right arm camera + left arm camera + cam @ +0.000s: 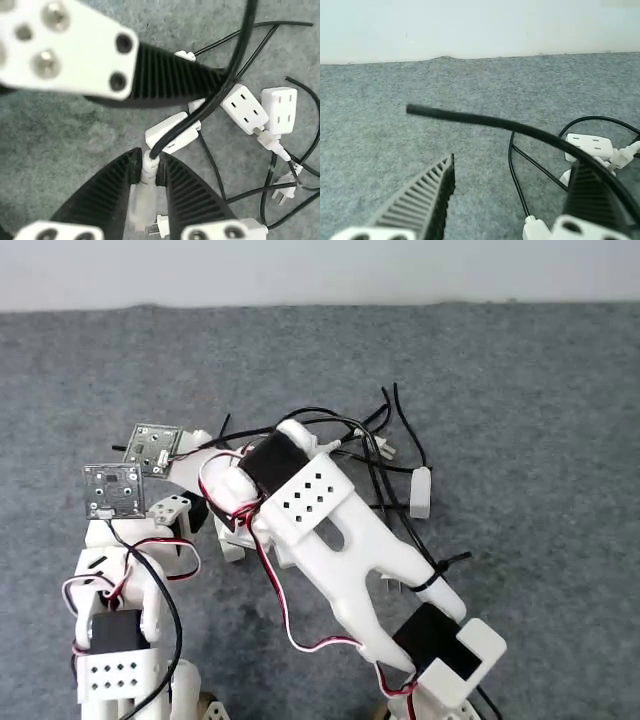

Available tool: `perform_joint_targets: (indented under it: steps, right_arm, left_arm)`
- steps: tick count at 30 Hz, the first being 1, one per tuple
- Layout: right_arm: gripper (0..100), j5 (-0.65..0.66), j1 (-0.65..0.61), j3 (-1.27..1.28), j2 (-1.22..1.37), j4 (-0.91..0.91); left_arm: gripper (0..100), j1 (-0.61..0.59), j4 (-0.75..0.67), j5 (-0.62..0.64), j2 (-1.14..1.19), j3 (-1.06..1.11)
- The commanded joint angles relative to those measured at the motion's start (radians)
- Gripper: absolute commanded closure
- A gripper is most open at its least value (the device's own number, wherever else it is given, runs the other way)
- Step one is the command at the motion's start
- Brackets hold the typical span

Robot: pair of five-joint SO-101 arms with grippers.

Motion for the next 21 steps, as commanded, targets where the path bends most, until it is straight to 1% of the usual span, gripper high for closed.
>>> perform_joint_targets:
  steps: [1,8,15,18,21]
  right_arm:
    - [99.0,-0.009,-0.015,0.049,-0.056,-0.068]
    - [99.0,-0.008,-0.013,0.083,-0.058,-0.101]
    - [99.0,-0.006,0.012,0.083,-0.059,-0.113]
    - [99.0,-0.006,0.018,0.083,-0.059,-0.13]
    - [99.0,-0.002,0.019,0.083,-0.059,-0.124]
  left_arm:
    - [65,-0.002,-0.031,-0.012,-0.003,-0.065]
    - [65,-0.006,-0.026,-0.012,-0.005,-0.067]
    - [65,0.003,0.103,0.009,-0.005,-0.128]
    - [65,0.048,0.141,0.015,-0.005,-0.14]
    - [65,0.06,0.16,0.029,-0.026,-0.14]
